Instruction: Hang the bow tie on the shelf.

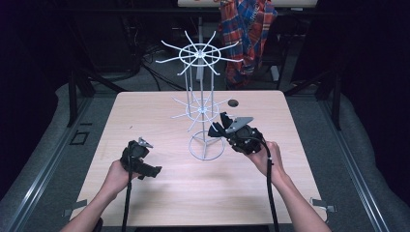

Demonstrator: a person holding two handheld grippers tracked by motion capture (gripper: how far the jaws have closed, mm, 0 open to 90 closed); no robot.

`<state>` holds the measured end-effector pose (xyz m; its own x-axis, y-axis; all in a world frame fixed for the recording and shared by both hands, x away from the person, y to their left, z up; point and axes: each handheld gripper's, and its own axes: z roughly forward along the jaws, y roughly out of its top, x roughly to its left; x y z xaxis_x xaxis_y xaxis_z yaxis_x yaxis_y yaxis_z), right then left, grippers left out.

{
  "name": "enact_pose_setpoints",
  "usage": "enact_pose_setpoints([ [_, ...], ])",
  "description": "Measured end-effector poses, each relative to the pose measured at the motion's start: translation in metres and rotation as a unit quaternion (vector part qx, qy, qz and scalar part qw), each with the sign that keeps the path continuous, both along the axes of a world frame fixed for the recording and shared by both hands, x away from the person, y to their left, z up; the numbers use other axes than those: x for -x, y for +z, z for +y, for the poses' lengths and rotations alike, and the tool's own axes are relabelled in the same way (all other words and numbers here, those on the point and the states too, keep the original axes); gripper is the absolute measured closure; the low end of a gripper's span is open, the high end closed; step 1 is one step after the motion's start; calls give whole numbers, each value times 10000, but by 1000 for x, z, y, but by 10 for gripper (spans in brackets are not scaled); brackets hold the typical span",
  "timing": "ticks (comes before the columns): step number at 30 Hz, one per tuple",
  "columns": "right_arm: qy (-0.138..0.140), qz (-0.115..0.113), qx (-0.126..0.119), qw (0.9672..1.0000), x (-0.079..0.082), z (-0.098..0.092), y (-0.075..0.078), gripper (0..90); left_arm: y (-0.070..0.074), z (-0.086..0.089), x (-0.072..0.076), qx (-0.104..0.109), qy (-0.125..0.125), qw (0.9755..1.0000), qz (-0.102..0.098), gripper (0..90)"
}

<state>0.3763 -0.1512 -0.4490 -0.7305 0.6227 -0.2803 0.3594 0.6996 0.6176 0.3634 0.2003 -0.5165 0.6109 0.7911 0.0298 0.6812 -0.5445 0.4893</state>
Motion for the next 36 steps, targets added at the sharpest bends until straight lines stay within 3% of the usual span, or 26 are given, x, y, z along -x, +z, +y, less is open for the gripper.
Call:
enact_pose_setpoints([
  [5,29,-35,74,10000,1,3,-7,756,0,0,0,10,-12,10000,0,70],
  [11,36,-139,13,9999,1,6,-5,755,0,0,0,-3,-1,10000,5,70],
  [36,175,-150,-16,9997,-3,19,-11,743,-1,-2,-1,-31,-62,10000,55,69],
])
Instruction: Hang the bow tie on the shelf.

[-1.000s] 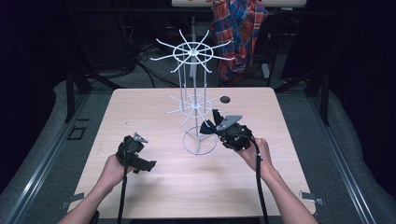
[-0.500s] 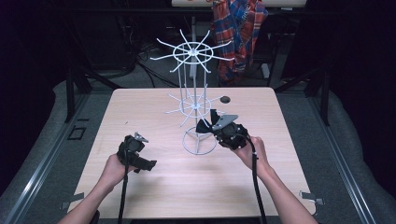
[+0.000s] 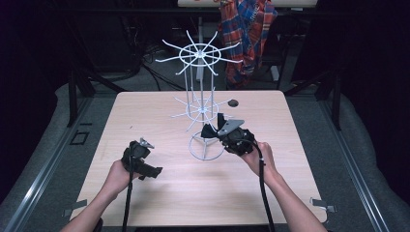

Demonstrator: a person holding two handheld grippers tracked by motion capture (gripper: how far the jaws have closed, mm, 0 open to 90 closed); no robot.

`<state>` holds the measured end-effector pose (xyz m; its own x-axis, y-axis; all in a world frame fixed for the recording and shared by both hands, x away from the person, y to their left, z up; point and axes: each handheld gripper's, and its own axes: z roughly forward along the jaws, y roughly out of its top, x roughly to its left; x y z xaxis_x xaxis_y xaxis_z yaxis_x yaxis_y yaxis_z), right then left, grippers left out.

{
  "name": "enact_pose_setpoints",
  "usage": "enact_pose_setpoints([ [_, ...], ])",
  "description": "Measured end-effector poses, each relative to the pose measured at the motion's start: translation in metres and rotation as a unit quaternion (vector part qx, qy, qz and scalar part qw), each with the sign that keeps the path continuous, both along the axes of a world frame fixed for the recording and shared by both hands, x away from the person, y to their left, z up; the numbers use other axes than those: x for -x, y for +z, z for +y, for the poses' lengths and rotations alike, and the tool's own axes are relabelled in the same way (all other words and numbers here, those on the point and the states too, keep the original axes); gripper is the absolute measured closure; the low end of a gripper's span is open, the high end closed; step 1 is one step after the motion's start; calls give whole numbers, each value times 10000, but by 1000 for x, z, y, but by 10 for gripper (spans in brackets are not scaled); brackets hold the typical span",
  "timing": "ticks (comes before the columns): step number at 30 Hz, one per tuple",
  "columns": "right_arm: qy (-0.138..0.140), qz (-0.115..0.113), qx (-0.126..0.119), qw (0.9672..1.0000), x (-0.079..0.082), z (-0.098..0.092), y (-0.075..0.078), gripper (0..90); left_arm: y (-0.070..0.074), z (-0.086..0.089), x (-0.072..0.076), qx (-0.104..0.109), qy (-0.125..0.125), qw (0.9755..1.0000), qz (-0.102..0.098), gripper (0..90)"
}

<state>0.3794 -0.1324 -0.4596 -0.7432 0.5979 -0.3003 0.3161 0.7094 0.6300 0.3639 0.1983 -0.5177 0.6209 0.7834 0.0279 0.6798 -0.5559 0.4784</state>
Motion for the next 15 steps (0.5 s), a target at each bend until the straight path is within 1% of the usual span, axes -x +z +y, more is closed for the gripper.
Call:
enact_pose_setpoints([
  [1,15,19,10,10000,0,0,0,740,0,0,0,5,0,10000,1,69],
  [3,26,36,-64,10000,0,0,-1,735,0,1,0,3,6,10000,2,69],
  [6,26,44,-89,9999,-1,0,-1,730,0,0,0,9,-12,10000,6,70],
  [7,17,43,-83,10000,-1,0,-2,728,0,0,0,6,-18,10000,3,70],
  [8,11,52,-28,10000,-1,0,-1,725,0,0,0,4,-27,10000,7,70],
  [10,14,53,-49,10000,-1,0,-2,718,0,0,0,-1,-22,10000,2,70],
  [11,23,79,-17,10000,-2,0,-2,714,0,0,0,-1,-20,10000,5,70],
  [15,-29,34,23,10000,-2,1,-3,700,0,0,-1,58,12,10000,18,70],
])
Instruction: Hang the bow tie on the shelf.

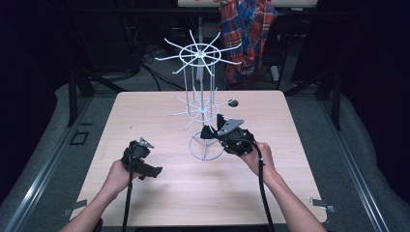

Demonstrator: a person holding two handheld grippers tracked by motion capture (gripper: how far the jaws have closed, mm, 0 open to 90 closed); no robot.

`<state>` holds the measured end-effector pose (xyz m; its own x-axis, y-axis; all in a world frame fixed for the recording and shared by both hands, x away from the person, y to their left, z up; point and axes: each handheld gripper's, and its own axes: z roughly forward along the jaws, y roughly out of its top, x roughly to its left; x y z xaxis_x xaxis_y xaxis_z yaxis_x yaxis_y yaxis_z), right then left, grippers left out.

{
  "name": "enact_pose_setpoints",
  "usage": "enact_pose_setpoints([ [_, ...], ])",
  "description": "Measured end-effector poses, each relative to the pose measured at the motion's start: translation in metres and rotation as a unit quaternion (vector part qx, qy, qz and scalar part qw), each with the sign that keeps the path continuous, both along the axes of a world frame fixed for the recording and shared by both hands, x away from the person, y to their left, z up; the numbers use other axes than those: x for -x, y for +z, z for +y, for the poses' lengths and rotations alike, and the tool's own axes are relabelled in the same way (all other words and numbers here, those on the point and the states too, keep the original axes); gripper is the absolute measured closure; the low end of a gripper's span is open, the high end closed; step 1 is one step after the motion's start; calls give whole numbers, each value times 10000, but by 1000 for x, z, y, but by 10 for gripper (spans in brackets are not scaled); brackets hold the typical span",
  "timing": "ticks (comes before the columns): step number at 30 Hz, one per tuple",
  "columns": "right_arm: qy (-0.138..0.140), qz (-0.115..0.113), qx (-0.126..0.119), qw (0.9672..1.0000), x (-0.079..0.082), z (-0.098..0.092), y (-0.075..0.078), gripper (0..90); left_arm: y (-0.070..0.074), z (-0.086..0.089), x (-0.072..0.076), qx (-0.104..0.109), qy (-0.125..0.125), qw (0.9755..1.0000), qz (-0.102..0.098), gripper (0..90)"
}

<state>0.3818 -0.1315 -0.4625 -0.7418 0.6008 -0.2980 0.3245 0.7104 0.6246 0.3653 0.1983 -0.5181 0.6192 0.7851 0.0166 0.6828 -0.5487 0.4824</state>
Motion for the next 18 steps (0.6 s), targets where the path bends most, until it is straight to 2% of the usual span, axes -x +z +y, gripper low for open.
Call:
enact_pose_setpoints([
  [2,-10,17,-105,9999,-1,0,-2,681,-1,-1,-1,7,-19,10000,-4,70],
  [5,-36,11,-24,10000,-1,0,-4,681,0,-2,0,10,-44,10000,-2,70],
  [8,-43,33,-100,9999,-2,-1,-5,680,0,-2,0,27,-39,10000,-15,70],
  [9,-36,58,-31,10000,-2,-1,-4,678,0,-1,0,23,-32,10000,-18,70],
  [10,-59,10,-99,9999,-1,0,-5,678,1,-1,0,15,-33,10000,-21,70],
  [12,-42,-27,-53,10000,0,0,-4,669,1,-1,1,0,-48,10000,-7,71],
  [18,-58,-20,-79,9999,1,2,-4,584,0,-3,2,-11,-79,10000,-13,71],
])
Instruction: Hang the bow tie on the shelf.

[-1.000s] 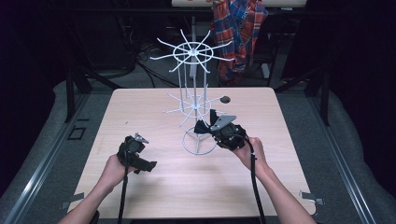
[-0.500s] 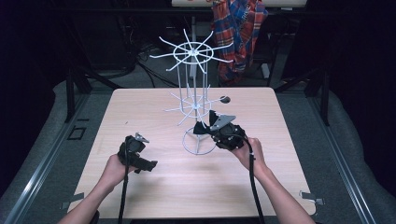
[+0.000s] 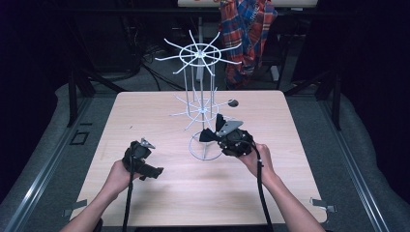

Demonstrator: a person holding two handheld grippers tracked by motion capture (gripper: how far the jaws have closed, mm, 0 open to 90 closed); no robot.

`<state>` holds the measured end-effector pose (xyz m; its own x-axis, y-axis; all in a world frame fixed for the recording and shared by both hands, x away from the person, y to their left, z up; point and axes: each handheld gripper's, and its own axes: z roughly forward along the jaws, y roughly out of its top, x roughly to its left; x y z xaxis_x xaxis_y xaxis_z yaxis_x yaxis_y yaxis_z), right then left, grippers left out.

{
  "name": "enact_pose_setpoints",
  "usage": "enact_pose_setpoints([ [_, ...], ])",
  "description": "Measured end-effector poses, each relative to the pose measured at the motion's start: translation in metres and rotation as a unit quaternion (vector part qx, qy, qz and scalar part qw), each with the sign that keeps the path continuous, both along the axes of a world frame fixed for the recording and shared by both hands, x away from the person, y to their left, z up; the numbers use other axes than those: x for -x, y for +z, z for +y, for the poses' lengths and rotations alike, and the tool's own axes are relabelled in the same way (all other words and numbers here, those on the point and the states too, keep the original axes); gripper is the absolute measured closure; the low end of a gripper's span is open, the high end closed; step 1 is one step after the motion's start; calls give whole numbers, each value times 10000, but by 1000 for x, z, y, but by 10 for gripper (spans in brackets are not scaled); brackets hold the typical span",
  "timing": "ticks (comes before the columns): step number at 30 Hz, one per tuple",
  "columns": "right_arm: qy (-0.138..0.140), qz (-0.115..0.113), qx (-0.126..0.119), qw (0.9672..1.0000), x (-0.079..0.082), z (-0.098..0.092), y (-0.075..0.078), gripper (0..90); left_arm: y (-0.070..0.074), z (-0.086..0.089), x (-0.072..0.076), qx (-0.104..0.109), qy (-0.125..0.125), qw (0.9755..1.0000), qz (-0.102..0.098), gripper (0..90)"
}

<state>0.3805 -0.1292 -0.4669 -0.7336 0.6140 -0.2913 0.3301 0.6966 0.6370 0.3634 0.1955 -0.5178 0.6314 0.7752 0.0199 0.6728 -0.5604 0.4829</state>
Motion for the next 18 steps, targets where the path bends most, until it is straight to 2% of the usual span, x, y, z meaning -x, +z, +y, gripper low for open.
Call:
enact_pose_setpoints([
  [4,-37,80,4,10000,1,1,2,487,0,0,0,-1,-16,10000,29,71],
  [9,-33,126,-27,9999,5,3,6,440,0,0,0,-9,-15,10000,19,71],
  [17,-38,454,-89,9989,9,-2,13,345,0,1,0,9,-10,10000,18,70],
  [18,-49,502,-160,9986,9,-3,13,338,0,2,0,5,-8,10000,14,70],
])
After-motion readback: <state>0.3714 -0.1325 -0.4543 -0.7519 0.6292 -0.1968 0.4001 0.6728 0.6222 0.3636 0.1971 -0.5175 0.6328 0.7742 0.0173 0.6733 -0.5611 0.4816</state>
